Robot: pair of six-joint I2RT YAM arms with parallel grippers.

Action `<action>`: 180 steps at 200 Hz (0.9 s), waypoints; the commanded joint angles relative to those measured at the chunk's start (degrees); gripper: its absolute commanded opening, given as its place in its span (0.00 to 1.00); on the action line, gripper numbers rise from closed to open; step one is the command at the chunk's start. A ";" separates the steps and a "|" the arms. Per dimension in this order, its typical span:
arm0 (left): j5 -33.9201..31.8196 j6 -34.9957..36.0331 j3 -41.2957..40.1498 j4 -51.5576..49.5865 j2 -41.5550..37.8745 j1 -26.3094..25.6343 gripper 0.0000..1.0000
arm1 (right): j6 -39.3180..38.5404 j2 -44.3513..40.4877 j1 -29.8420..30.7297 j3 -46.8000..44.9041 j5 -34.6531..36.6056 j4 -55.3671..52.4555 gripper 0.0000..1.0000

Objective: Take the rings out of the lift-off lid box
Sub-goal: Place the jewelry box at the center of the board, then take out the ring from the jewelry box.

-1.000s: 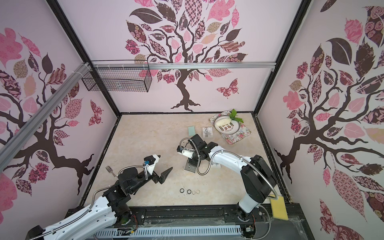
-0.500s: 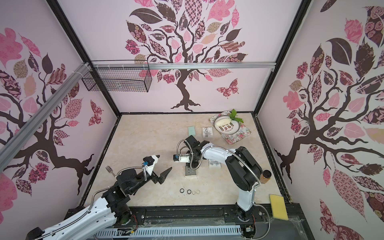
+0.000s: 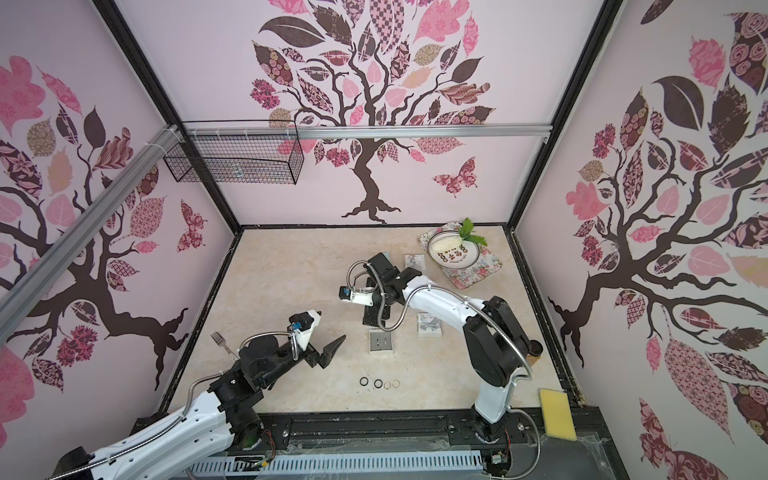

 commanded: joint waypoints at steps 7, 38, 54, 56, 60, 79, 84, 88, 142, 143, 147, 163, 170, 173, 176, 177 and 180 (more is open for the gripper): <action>-2.28 -0.06 2.52 1.17 3.36 0.19 0.98 | 27.37 -10.55 0.05 0.75 10.91 0.59 1.00; -3.48 -1.65 7.09 0.42 12.01 0.26 0.98 | 50.51 -28.23 0.06 -23.27 10.12 19.57 1.00; -3.56 -1.91 9.35 1.35 18.15 0.14 0.98 | 58.62 -35.10 0.11 -32.30 6.37 25.23 1.00; -3.26 -1.80 9.66 1.42 18.74 0.11 0.98 | 59.15 -35.36 0.10 -32.55 6.28 24.87 1.00; -2.81 -1.59 10.31 1.46 20.20 0.19 0.98 | 60.28 -35.55 0.09 -32.85 6.12 23.76 0.99; -1.94 -1.73 12.36 3.16 25.87 -0.07 0.98 | 62.19 -34.69 0.47 -32.89 5.40 18.87 1.00; -1.62 -1.63 12.75 3.87 26.91 -0.07 0.98 | 62.65 -34.77 0.66 -33.43 5.37 18.51 1.00; -1.53 -1.66 12.93 4.55 28.12 -0.14 0.98 | 62.95 -34.97 0.68 -34.04 5.06 18.72 1.00; -1.91 -2.45 18.62 11.24 42.75 -0.51 0.98 | 64.49 -31.25 2.09 -36.64 5.35 19.03 0.40; -1.89 -2.52 18.71 11.37 42.97 -0.55 0.98 | 64.43 -30.99 2.09 -36.51 5.48 18.91 0.39; -1.94 -2.63 18.95 12.02 43.84 -0.60 0.98 | 64.25 -30.13 2.53 -35.99 5.87 18.43 0.38; -2.44 -3.09 19.56 14.85 46.96 -0.60 0.98 | 63.75 -27.00 3.85 -34.21 6.73 17.41 0.36; -2.92 -3.33 19.63 16.45 48.23 -0.60 0.98 | 63.84 -25.83 4.48 -33.86 7.01 17.60 0.35; -3.22 -3.36 19.71 17.21 48.73 -0.60 0.98 | 63.76 -25.26 4.65 -33.77 7.09 17.82 0.35; -3.26 -3.31 19.66 17.88 49.21 -0.60 0.98 | 63.81 -24.75 4.84 -33.72 7.10 17.96 0.35; -3.36 -3.39 19.71 18.03 49.37 -0.60 0.98 | 63.82 -24.54 4.87 -33.64 7.10 17.98 0.35; -3.46 -3.36 19.75 18.40 49.74 -0.62 0.98 | 63.84 -24.05 4.95 -33.50 7.14 18.07 0.35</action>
